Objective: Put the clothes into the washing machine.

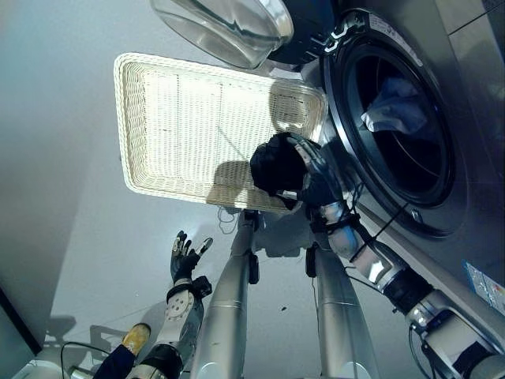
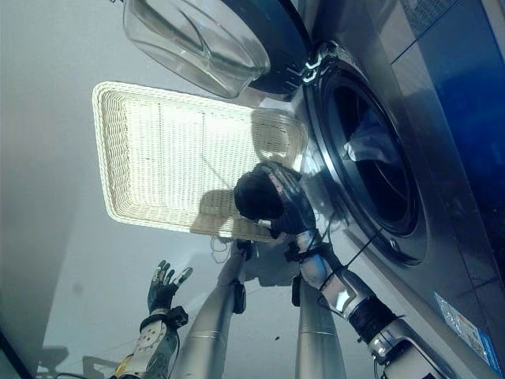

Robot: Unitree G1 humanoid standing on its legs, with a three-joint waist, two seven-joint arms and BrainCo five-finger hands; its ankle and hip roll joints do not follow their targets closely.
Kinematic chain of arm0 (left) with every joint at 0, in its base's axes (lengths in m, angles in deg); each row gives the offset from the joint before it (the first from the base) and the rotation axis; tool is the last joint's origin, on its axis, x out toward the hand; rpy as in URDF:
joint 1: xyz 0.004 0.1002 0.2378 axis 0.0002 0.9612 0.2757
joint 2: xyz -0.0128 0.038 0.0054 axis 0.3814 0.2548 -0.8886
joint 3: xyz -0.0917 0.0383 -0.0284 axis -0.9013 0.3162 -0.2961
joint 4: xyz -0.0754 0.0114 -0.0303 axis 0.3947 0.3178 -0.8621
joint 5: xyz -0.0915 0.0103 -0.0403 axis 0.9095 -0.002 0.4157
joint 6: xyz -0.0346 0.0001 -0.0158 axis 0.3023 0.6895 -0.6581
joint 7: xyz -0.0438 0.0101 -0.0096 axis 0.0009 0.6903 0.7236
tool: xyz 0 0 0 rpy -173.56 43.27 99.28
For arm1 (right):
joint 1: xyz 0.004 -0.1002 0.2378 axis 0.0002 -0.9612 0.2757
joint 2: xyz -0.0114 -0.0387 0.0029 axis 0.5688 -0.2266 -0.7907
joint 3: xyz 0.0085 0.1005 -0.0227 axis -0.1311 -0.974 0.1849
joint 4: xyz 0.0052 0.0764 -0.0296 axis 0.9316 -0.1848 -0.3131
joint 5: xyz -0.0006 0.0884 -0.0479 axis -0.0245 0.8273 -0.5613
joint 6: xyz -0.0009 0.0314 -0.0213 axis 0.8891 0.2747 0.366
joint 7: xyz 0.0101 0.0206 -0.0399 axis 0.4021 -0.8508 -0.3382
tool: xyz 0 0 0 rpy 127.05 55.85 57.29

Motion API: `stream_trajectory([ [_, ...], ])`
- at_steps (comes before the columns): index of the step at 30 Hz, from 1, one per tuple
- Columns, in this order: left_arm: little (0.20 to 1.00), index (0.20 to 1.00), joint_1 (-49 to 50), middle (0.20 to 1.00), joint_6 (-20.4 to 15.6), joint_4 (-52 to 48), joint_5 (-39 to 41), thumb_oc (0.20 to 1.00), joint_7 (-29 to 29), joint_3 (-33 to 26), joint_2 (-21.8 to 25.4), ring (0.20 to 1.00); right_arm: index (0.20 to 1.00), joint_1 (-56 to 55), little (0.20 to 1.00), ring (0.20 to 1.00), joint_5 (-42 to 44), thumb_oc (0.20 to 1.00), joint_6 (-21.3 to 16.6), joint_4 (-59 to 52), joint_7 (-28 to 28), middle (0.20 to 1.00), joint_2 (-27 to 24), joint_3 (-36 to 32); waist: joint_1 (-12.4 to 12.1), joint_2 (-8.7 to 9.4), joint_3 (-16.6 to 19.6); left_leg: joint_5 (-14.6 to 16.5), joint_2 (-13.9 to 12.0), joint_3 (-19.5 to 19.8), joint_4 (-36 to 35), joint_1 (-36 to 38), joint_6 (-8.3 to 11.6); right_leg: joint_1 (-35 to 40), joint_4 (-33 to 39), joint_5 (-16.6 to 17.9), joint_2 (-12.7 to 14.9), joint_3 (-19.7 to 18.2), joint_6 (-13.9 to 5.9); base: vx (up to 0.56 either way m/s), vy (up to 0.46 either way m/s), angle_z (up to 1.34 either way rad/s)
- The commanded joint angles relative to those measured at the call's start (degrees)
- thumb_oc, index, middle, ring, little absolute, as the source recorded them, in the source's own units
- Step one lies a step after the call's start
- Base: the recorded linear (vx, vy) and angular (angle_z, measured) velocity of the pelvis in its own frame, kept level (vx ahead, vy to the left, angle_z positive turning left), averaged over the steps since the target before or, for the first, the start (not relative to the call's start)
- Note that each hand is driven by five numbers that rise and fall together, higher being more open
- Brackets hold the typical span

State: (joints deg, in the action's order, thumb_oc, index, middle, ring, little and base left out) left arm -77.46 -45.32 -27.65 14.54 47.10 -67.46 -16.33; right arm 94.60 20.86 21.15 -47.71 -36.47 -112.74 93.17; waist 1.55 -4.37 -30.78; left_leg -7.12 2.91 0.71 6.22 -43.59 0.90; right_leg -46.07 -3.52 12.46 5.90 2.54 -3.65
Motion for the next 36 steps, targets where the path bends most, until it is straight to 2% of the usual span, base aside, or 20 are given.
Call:
stream_trajectory([
  [1,1.0,1.0,0.58,1.0,-0.4,3.07,1.38,1.0,2.04,0.35,2.32,1.0,1.0,3.44,1.0,1.0,-2.35,1.0,1.98,-1.55,2.33,1.0,-0.59,2.55,-4.0,-1.2,0.98,-6.47,1.99,1.85,-6.07,1.77,1.35,2.55,-1.7,-0.36,-3.2,1.67,-1.59,0.01,-0.026,0.06],
  [4,1.0,1.0,-0.22,1.0,-0.26,3.54,1.29,1.0,2.35,0.99,2.65,1.0,1.0,5.77,1.0,1.0,-3.57,1.0,3.61,-0.36,3.7,1.0,-1.02,4.18,-4.47,-1.24,0.98,-6.82,2.2,2.25,-6.37,1.55,1.27,2.29,-1.66,-0.15,-3.21,2.0,-1.68,0.01,-0.025,0.15],
  [6,1.0,1.0,-0.59,1.0,0.33,3.43,1.88,1.0,2.64,1.4,3.27,1.0,1.0,7.72,1.0,1.0,-5.37,1.0,7.94,1.37,6.33,1.0,-1.29,6.03,-5.14,-1.1,0.98,-6.99,2.26,2.83,-6.63,1.3,1.25,2.02,-1.57,-0.02,-3.12,2.4,-1.81,0.0,-0.035,0.16],
  [7,1.0,1.0,-0.66,1.0,0.42,3.4,1.84,1.0,2.62,1.39,3.3,1.0,1.0,7.99,1.0,1.0,-5.56,1.0,8.38,1.69,6.46,1.0,-1.27,6.36,-5.19,-1.1,0.98,-7.0,2.27,2.9,-6.67,1.26,1.25,1.98,-1.56,-0.01,-3.12,2.46,-1.82,0.01,-0.05,0.09],
  [8,1.0,1.0,-1.07,1.0,0.88,3.32,1.95,1.0,2.74,1.55,3.44,1.0,1.0,9.31,1.0,1.0,-6.54,1.0,10.76,3.48,7.57,1.0,-1.16,7.97,-5.57,-1.05,0.98,-7.07,2.29,3.15,-6.72,0.88,1.2,1.6,-1.54,0.07,-3.06,2.73,-1.85,0.01,-0.048,0.06],
  [12,1.0,1.0,-1.32,1.0,0.97,3.26,1.47,1.0,3.95,2.32,3.63,1.0,1.0,11.56,1.0,1.0,-3.12,1.0,13.47,7.94,9.0,1.0,-0.06,10.1,-6.51,-1.02,0.98,-7.22,2.27,3.9,-6.61,0.06,1.29,0.99,-1.67,0.0,-2.89,3.32,-1.81,0.03,-0.053,0.1],
  [16,1.0,1.0,-2.1,1.0,0.84,3.31,1.45,1.0,4.84,3.03,3.9,1.0,1.0,14.3,1.0,1.0,-5.04,1.0,17.13,15.16,11.36,1.0,0.84,10.95,-7.49,-1.03,0.98,-7.47,2.15,4.42,-7.34,-0.72,1.49,0.25,-1.04,0.44,-2.49,4.16,-2.09,0.03,-0.069,0.1],
  [17,1.0,1.0,-2.54,1.0,0.81,3.41,1.25,1.0,5.04,3.41,4.05,1.0,1.0,15.8,1.0,1.0,-5.34,1.0,19.34,18.59,13.66,1.0,1.12,11.59,-7.89,-1.08,0.98,-7.58,2.05,4.69,-7.52,-1.22,1.55,-0.19,-0.84,0.59,-2.34,4.52,-2.15,0.03,-0.069,0.05],
  [20,1.0,1.0,-2.91,1.0,1.27,2.66,0.4,1.0,4.85,4.12,4.42,1.0,1.0,17.6,1.0,1.0,-3.39,1.0,22.33,23.73,17.83,1.0,1.28,12.65,-8.59,-1.32,0.98,-7.81,2.06,5.07,-7.81,-2.03,1.58,-0.94,-0.4,1.04,-2.13,5.04,-2.28,0.03,-0.055,0.09],
  [22,1.0,1.0,-3.17,1.0,1.45,2.08,0.76,1.0,4.55,4.79,4.65,1.0,1.0,18.31,1.0,1.0,-5.35,1.0,24.88,27.26,21.09,1.0,1.84,12.54,-8.96,-1.47,0.98,-8.01,1.96,5.25,-7.92,-2.62,1.66,-1.48,-0.15,1.35,-1.95,5.34,-2.32,0.04,-0.039,0.06],
  [24,1.0,1.0,-3.63,1.0,1.6,1.73,0.84,1.0,4.86,4.84,4.71,1.0,1.0,19.36,1.0,1.0,-6.75,1.0,29.04,31.2,25.31,1.0,2.29,13.31,-9.36,-1.49,0.98,-8.13,1.84,5.31,-8.11,-3.41,1.67,-2.15,0.27,1.64,-1.76,5.71,-2.39,0.04,-0.045,0.04],
  [29,1.0,1.0,-4.1,1.0,1.96,0.77,0.39,1.0,4.38,5.28,4.83,1.0,1.0,20.62,1.0,1.0,-10.18,1.0,31.53,35.55,27.77,1.0,2.82,13.6,-9.74,-1.63,0.98,-8.3,1.8,5.47,-8.28,-4.25,1.67,-2.93,0.57,1.91,-1.68,5.95,-2.39,0.03,-0.026,0.02],
  [30,1.0,1.0,-4.27,1.0,1.74,0.52,0.18,1.0,4.45,5.63,4.77,1.0,1.0,21.91,1.0,1.0,-14.95,1.0,31.86,38.51,29.48,1.0,2.86,14.03,-10.08,-1.93,0.98,-8.39,1.83,5.58,-8.29,-4.65,1.66,-3.28,0.68,2.04,-1.53,6.08,-2.42,0.04,-0.029,0.0],
  [32,1.0,1.0,-4.23,1.0,1.42,0.01,-0.08,1.0,4.43,5.59,4.6,1.0,1.0,22.84,1.0,1.0,-19.02,1.0,31.14,40.67,31.43,1.0,2.39,15.14,-10.35,-2.23,0.98,-8.53,1.91,5.77,-8.45,-5.12,1.62,-3.68,1.01,2.29,-1.36,6.14,-2.52,0.05,-0.033,0.0],
  [33,1.0,1.0,-4.22,1.0,1.36,-0.17,-0.07,1.0,4.38,5.6,4.57,1.0,0.818,22.97,0.818,0.818,-19.82,0.818,31.12,41.05,32.24,0.818,2.27,15.33,-10.39,-2.3,0.98,-8.55,1.94,5.83,-8.46,-5.23,1.59,-3.79,1.08,2.38,-1.33,6.16,-2.55,0.04,-0.031,0.02],
  [34,1.0,1.0,-4.3,1.0,1.43,-0.68,0.07,1.0,4.27,5.75,4.68,1.0,0.464,23.42,0.464,0.464,-19.97,0.464,30.48,41.99,33.02,0.464,2.04,15.84,-10.49,-2.47,0.98,-8.7,1.96,5.82,-8.58,-5.4,1.6,-3.96,1.33,2.63,-1.23,6.18,-2.57,0.04,-0.032,0.03],
  [35,1.0,1.0,-4.36,1.0,1.48,-1.21,0.16,1.0,4.13,5.83,4.75,1.0,0.2,23.89,0.2,0.2,-20.4,0.2,29.44,42.41,34.59,0.2,1.89,16.34,-10.57,-2.62,0.98,-8.82,1.98,5.84,-8.7,-5.58,1.59,-4.13,1.58,2.82,-1.17,6.21,-2.59,0.03,-0.031,0.02],
  [36,1.0,1.0,-4.4,1.0,1.62,-1.58,0.23,1.0,3.97,5.86,4.79,1.0,0.2,24.24,0.2,0.2,-20.54,0.2,29.18,42.48,35.85,0.2,1.77,16.75,-10.61,-2.71,0.98,-8.87,2.0,5.84,-8.77,-5.66,1.6,-4.23,1.74,2.92,-1.15,6.24,-2.61,0.0,0.0,0.0],
])
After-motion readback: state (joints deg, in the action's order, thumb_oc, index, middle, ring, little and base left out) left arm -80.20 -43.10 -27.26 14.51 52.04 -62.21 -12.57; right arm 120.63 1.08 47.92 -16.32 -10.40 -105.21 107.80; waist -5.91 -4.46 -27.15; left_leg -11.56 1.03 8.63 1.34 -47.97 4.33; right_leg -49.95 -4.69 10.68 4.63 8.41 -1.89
